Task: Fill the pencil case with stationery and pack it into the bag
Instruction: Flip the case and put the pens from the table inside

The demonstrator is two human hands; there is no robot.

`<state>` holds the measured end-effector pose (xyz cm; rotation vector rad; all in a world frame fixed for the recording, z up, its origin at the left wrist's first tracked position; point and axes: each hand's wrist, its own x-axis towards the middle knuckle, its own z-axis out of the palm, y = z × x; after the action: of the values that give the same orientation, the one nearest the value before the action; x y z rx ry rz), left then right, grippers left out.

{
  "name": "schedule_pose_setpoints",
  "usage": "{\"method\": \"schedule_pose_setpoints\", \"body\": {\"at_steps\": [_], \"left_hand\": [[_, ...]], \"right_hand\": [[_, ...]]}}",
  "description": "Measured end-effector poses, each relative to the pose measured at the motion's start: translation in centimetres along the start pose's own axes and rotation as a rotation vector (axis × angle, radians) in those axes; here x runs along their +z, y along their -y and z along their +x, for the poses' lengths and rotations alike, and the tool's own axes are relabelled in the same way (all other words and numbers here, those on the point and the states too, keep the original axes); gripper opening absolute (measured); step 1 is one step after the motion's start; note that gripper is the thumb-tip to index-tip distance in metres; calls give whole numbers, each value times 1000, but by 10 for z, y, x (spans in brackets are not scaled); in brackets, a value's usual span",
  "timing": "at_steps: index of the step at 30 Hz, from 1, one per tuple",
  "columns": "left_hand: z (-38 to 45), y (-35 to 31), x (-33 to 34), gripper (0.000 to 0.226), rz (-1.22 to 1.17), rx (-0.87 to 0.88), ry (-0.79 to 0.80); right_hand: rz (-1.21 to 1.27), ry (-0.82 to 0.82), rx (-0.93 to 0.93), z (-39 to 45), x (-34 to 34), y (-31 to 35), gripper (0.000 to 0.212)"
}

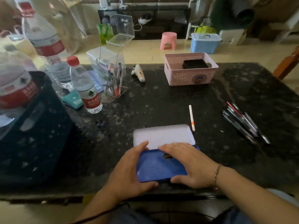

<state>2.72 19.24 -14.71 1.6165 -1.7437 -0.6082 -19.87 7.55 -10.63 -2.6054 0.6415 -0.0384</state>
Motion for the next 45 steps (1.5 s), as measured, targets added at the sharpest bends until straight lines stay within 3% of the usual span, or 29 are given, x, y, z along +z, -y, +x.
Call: {"method": "schedule_pose_setpoints", "body": {"at_steps": [11,13,15,18,20,22,24,27,29,35,39,42,45], "left_hand": [[2,-2,5,81,469,111,98],[3,-4,5,78,537,105,98],[8,-9,5,81,621,121,111],[21,-20,18,94,740,197,137],[30,-28,32,98,769,217,136],[40,-36,45,98,775,195,156],[50,-43,59,98,759,169,168],[58,-55,76,96,728,132,190],[63,-63,84,94,714,122,205],[77,-92,98,96,670,44,340],[91,-123,116,98,638,49,380],[93,-130,122,102,640,67,362],[80,-134,102,105,670,30,284]], "right_hand": [[-184,19,41,-2,12,5,74],[-260,-51,67,-1,23,6,72],[-313,-109,83,2,29,7,73],[-229,-49,85,1,24,4,72],[-222,-157,85,-7,12,-13,62],[-266,-403,214,-26,-6,-48,45],[-335,-587,513,-55,-30,-94,29],[-357,-523,1015,-98,-56,-145,19],[-351,-465,1120,-114,-57,-160,21],[-486,-389,966,-119,-42,-161,25],[-272,-541,969,-130,-46,-146,19],[-111,-700,774,-138,-46,-116,15],[-168,-746,521,-129,-37,-85,13]]}}
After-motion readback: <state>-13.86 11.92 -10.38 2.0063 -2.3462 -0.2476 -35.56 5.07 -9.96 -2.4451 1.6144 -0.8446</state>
